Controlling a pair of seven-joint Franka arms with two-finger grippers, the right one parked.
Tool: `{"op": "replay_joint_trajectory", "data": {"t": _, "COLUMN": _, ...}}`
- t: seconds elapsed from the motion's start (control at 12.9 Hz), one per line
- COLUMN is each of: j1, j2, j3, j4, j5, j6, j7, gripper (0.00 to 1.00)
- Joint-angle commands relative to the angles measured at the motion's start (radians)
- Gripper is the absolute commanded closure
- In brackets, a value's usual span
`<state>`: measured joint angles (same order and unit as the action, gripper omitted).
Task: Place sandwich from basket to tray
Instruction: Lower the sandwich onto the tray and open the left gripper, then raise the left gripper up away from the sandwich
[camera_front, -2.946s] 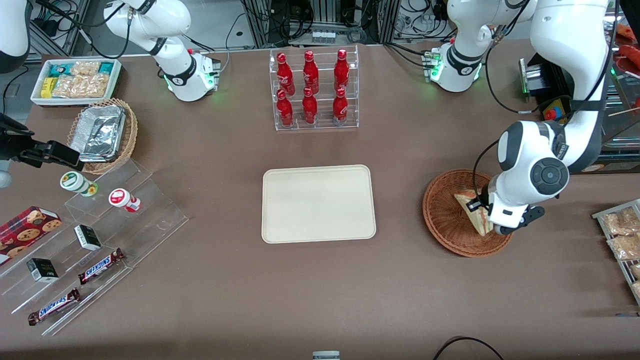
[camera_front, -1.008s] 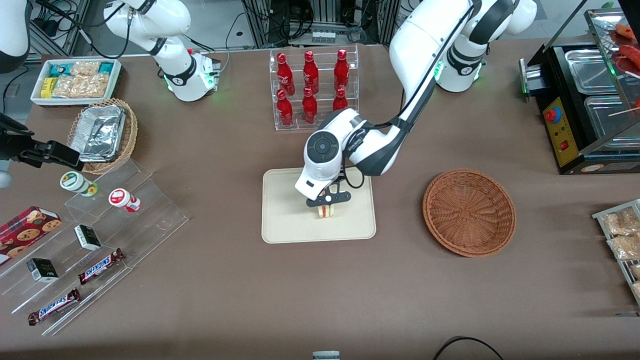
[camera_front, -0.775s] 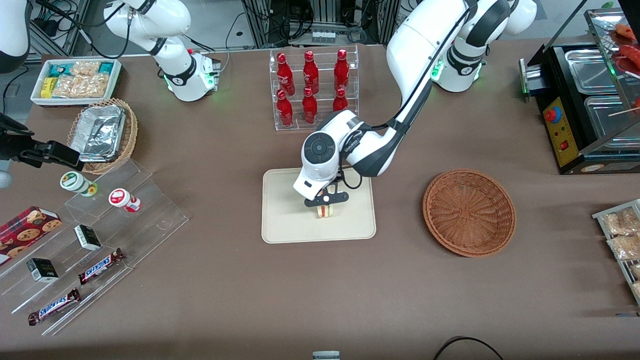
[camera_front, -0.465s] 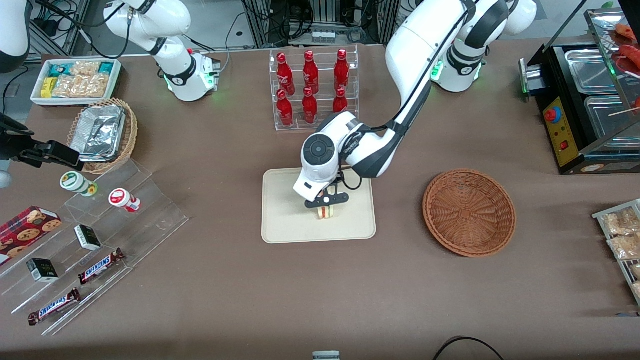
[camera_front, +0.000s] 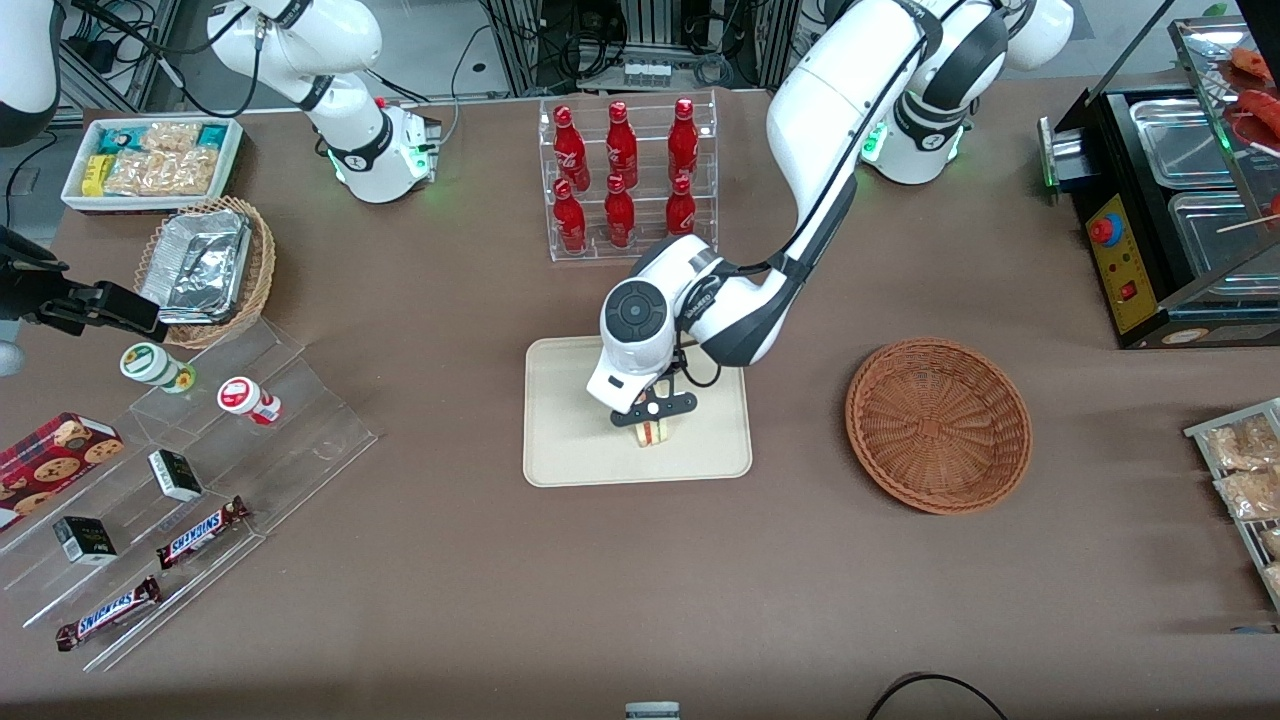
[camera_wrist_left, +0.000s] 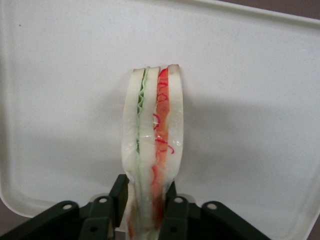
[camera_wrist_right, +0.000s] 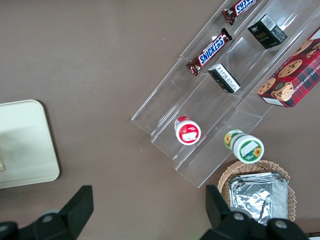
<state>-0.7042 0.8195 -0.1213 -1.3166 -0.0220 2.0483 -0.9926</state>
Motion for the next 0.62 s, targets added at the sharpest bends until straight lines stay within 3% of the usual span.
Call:
{"op": "replay_joint_trajectory", "data": {"t": 0.0, "j1": -0.018, "j2": 0.010, "j3": 0.014, "j4": 0.033, "j5": 0.017, "j6": -0.007, "j7": -0.031, "gripper": 0.00}}
{"op": "replay_joint_trajectory", "data": {"t": 0.54, "j1": -0.006, "j2": -0.100, "j3": 0.014, "j4": 0.034, "j5": 0.016, "j6": -0.105, "j7": 0.000, "gripper": 0.00}}
